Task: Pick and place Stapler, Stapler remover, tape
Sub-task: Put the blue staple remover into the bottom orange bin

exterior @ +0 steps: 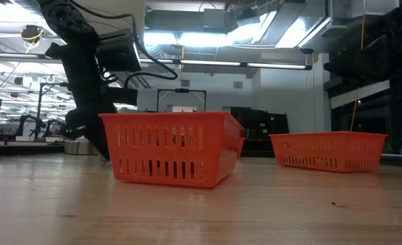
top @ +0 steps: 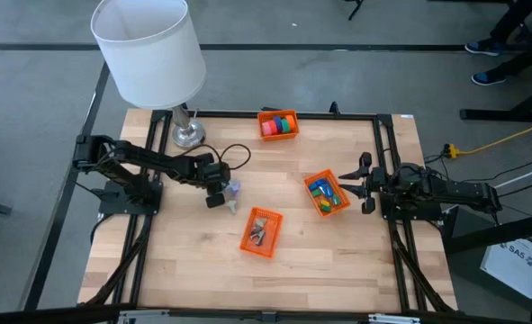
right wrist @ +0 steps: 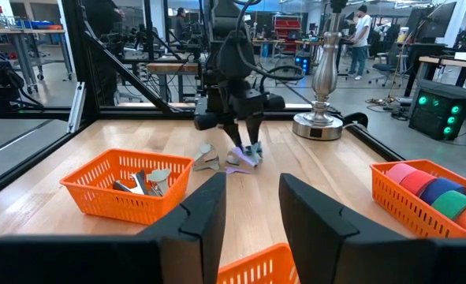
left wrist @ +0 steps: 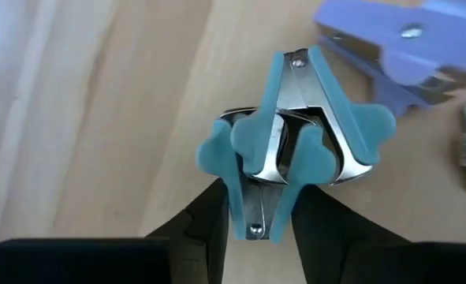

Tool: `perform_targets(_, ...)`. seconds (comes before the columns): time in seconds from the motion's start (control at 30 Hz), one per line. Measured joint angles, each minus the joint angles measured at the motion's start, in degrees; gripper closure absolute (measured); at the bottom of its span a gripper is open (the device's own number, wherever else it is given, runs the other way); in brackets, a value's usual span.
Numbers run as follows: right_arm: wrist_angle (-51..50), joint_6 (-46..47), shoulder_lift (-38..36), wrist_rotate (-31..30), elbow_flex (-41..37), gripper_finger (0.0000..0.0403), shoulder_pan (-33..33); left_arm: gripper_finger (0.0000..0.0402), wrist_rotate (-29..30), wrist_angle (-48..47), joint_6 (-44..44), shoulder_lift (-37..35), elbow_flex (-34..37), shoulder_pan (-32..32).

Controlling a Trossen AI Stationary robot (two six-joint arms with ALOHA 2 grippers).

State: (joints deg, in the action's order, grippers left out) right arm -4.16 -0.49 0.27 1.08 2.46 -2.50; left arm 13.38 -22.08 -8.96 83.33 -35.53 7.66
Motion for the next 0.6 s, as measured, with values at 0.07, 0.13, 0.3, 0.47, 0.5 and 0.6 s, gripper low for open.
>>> perform_targets(0.07,0.0,0.0,0.0,0.0,0.0,0.0279,0.0,0.0293,1.5,-0.2,-0.4,0.0,0.0,0.0)
perform_targets(0.13,0.0,0.0,0.0,0.0,0.0,0.0279,0.0,0.0293,3.5,-0.6,-0.8,-0.3,0.0,-0.2)
perform_targets(0.3,0.0,0.0,0.0,0.0,0.0,0.0279,0.0,0.0293,9.7,-2.2,0.4,-2.2,-1.6,-1.6)
perform_targets(0.47,0.0,0.0,0.0,0.0,0.0,0.0279,0.0,0.0293,18.9,-2.0,11.2,-3.3,-4.9,-4.6)
perform_targets(0.5,0.0,0.0,0.0,0.0,0.0,0.0279,0.0,0.0293,20.8,-1.7,14.6,-3.4,-5.5,-5.2)
perform_targets(0.6,0.0,0.0,0.0,0.0,0.0,0.0279,0.0,0.029,22.6,0.8,23.9,-3.3,-6.3,-6.4)
